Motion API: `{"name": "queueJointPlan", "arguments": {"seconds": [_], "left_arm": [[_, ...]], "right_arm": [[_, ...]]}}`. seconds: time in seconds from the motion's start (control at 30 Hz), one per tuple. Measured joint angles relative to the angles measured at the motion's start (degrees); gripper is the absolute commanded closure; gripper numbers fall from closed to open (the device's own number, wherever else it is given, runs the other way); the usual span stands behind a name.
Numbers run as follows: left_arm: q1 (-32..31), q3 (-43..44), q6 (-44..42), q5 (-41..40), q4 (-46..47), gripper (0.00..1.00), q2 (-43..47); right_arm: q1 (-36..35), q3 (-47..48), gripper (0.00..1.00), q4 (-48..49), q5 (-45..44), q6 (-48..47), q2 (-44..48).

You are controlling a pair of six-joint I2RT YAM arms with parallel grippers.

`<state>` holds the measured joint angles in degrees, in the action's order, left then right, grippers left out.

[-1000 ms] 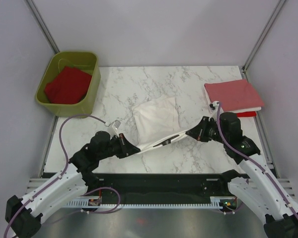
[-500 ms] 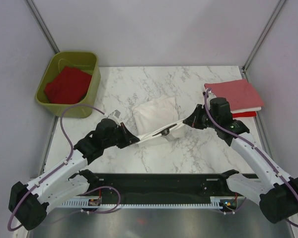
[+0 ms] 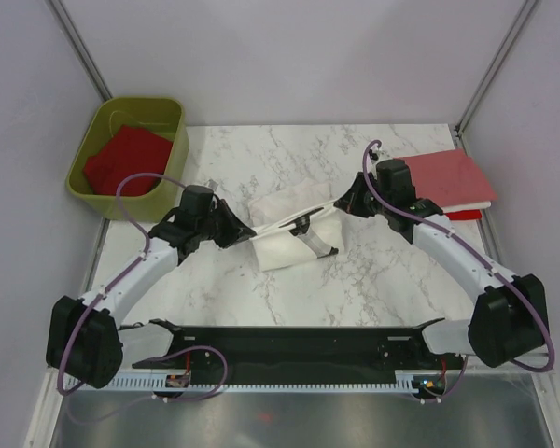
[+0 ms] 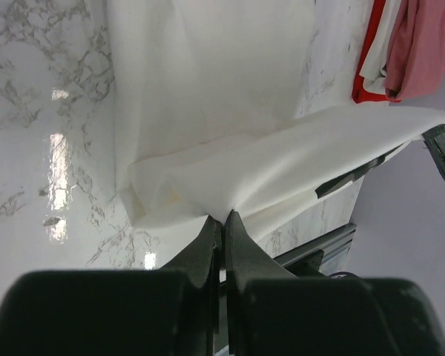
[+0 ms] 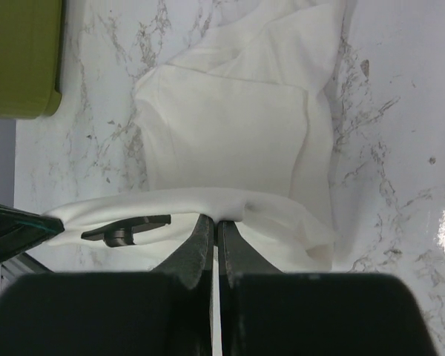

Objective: Fold and stack the t-shirts
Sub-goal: Fold the tshirt

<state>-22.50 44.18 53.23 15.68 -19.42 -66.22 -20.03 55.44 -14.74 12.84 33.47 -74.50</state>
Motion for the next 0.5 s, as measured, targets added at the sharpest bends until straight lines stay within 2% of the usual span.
{"name": "queueJointPlan", "arguments": {"seconds": [0.2, 0.23, 0.27, 0.3, 0.33, 0.37, 0.4, 0.43, 0.5], "left_arm": [[3.2, 8.6, -2.0, 2.9, -0.4, 0.98, -11.4], [4.0, 10.5, -2.4, 3.5, -0.2, 0.94, -13.8], [5.0, 12.4, -2.7, 4.2, -0.2, 0.85, -16.4], [6.1, 14.5, -3.1, 5.3, -0.3, 0.42, -19.1], [7.3, 17.1, -3.8, 6.4, -0.4, 0.22, -22.2], [8.5, 20.0, -4.3, 7.1, -0.2, 0.07, -25.7], [9.4, 22.5, -4.3, 7.8, -0.2, 0.01, -28.5], [10.6, 25.6, -4.3, 8.5, 0.2, 0.00, -32.0], [12.4, 32.3, -4.4, 9.5, -0.5, 0.00, -39.0]], "right_arm": [[0.0, 4.1, 1.00, 3.4, -4.1, 0.2, -8.5], [0.0, 5.7, 0.99, 4.0, -4.9, 0.1, -10.4], [0.1, 7.5, 0.96, 4.5, -5.6, 0.1, -12.7], [0.2, 9.8, 0.88, 4.9, -6.1, 0.1, -15.0], [0.2, 12.7, 0.64, 5.2, -6.7, 0.1, -17.9], [0.2, 14.8, 0.50, 6.0, -7.3, 0.4, -20.2], [0.3, 17.3, 0.31, 7.2, -8.4, 0.5, -23.0], [0.4, 19.2, 0.02, 8.9, -9.5, 1.1, -25.4], [0.7, 21.2, 0.02, 11.7, -12.0, 1.2, -28.9]]}}
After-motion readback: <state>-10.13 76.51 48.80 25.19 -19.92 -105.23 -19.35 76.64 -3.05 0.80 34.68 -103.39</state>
